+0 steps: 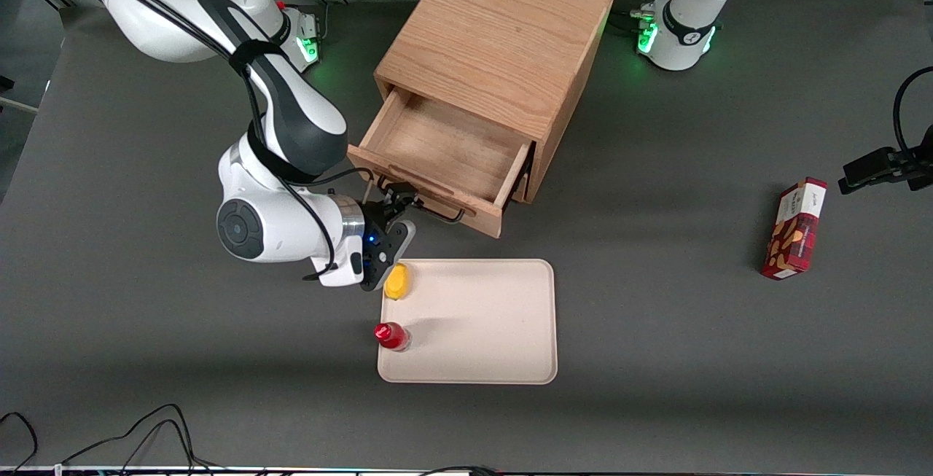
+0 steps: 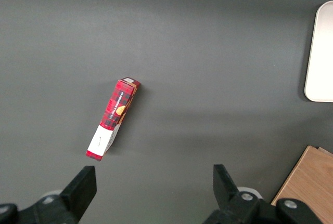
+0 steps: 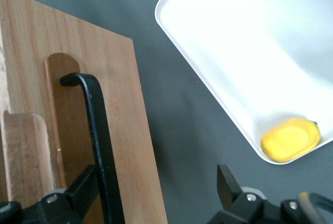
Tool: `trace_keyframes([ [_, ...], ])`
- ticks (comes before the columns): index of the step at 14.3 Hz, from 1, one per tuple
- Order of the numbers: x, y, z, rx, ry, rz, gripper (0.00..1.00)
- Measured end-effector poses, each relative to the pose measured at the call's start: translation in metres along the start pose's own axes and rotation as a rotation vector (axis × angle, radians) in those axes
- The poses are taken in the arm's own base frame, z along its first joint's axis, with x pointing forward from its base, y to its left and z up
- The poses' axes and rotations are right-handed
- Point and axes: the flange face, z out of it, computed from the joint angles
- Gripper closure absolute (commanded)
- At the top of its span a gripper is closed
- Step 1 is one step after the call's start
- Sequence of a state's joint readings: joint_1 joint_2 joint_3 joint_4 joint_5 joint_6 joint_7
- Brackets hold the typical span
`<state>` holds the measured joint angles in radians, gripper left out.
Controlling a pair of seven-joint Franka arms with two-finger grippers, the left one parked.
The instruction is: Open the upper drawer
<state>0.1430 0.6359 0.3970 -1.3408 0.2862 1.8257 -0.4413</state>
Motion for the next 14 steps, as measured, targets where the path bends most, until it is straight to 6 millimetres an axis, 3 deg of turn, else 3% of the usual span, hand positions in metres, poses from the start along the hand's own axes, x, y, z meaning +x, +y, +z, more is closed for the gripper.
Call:
trace_keyframes([
  [7, 0.013, 0.022, -0.018, 0.002, 0.034, 0.002, 0.00],
  [11, 0.011, 0.045, -0.018, -0.014, 0.032, 0.009, 0.00],
  [14, 0.009, 0.040, -0.026, 0.001, 0.004, -0.001, 0.00],
])
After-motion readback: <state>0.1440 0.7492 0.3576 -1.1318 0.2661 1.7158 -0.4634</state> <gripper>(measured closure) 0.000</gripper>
